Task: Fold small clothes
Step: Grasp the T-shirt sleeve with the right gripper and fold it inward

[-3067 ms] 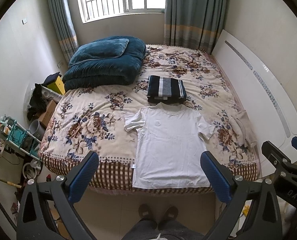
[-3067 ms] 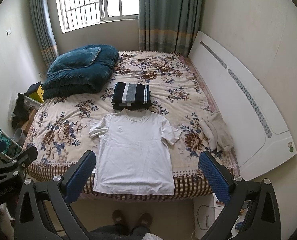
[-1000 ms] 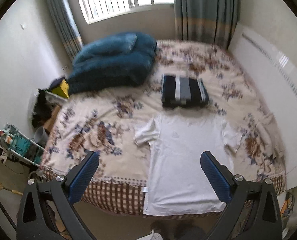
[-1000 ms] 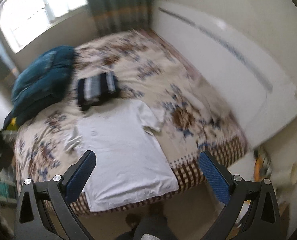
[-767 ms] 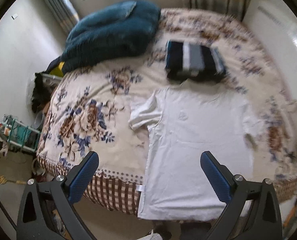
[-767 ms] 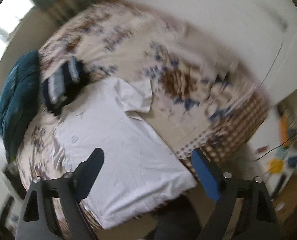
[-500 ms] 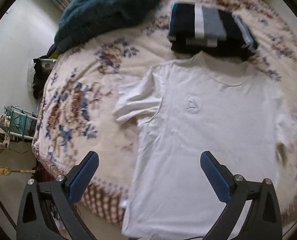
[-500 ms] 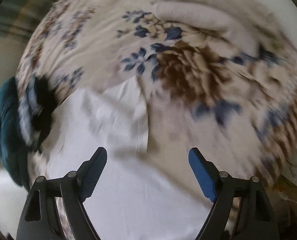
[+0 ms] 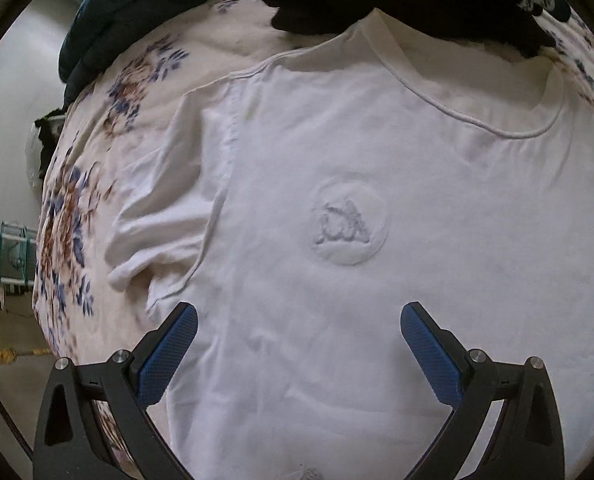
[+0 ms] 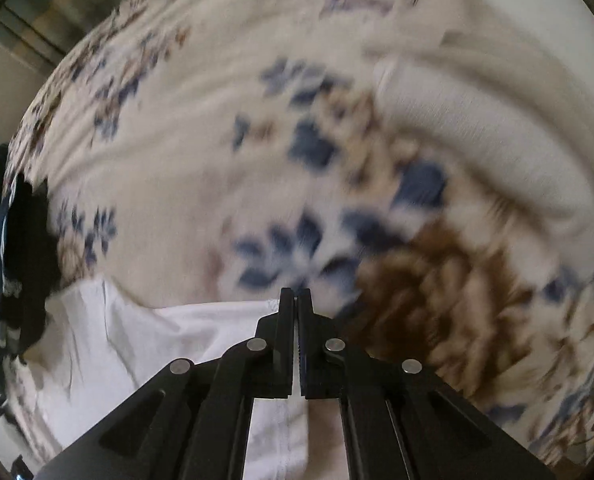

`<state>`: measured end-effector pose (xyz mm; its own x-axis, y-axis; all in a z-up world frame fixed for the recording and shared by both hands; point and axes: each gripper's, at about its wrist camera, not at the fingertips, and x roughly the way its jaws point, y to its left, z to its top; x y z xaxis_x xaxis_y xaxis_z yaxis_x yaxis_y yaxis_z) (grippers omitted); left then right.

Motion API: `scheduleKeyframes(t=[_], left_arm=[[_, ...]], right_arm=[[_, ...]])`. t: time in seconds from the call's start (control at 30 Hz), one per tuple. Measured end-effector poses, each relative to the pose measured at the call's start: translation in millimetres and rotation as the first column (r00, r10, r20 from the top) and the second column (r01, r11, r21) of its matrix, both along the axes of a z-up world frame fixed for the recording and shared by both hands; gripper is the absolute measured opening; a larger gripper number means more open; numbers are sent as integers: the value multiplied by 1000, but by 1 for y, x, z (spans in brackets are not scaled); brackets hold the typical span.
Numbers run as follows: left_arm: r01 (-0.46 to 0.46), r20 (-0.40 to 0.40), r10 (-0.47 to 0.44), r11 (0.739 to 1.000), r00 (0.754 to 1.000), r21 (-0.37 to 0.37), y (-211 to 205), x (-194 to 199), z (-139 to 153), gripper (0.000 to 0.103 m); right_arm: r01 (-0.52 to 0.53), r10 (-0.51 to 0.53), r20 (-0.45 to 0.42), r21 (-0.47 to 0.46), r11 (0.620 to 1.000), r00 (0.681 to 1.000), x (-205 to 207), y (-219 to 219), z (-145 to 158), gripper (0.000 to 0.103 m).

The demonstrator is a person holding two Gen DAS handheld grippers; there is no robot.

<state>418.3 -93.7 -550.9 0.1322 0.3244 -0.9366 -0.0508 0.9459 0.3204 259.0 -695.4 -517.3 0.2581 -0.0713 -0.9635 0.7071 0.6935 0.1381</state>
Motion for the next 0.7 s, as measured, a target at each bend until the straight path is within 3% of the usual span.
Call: scheduleKeyframes(t=[0.1, 0.17, 0.2, 0.3, 0.37, 0.47, 0.53, 0.57, 0.63, 0.67, 0.7], left_arm=[[12, 6, -12, 1000, 1000, -4, -2, 5, -2, 103], [16, 3, -16, 1000, 1000, -1, -2, 9, -4, 103], [16, 2, -16, 1000, 1000, -2, -1, 10, -5, 103], [4, -2, -4, 1000, 1000, -13, 4, 10, -7, 103], [-13, -22, 13, 1000, 1000, -26, 10, 7, -11, 103], [-43, -48, 41, 998, 998, -41, 18, 2, -14, 103], [-61, -60, 58, 997, 997, -44, 24, -2, -17, 103], [-70, -67, 67, 997, 995, -42, 28, -4, -18, 103], [-86, -75, 83, 995, 994, -42, 34, -6, -19, 103], [-94, -78, 91, 995, 993, -44, 37, -8, -20, 103], [-102, -78, 98, 994, 992, -45, 41, -9, -19, 103]], right_arm=[[-8, 7, -37, -47, 999, 999, 21, -10, -1, 0], [-14, 11, -99, -28, 999, 995, 31, -16, -9, 1], [10, -9, -128, 9, 1000, 992, 29, -21, -14, 8], [108, -88, -115, 176, 979, 989, 7, -20, -18, 47], [185, -166, -86, 297, 937, 982, -21, -5, -22, 55], [311, -318, -82, 535, 786, 945, -60, 33, -51, 58], [385, -447, -93, 680, 624, 890, -82, 59, -80, 58], [402, -501, -90, 723, 562, 861, -90, 70, -92, 58], [448, -624, -83, 769, 456, 777, -92, 89, -116, 58], [452, -696, -61, 800, 395, 716, -90, 99, -125, 58], [449, -731, -46, 815, 367, 681, -85, 104, -130, 58]])
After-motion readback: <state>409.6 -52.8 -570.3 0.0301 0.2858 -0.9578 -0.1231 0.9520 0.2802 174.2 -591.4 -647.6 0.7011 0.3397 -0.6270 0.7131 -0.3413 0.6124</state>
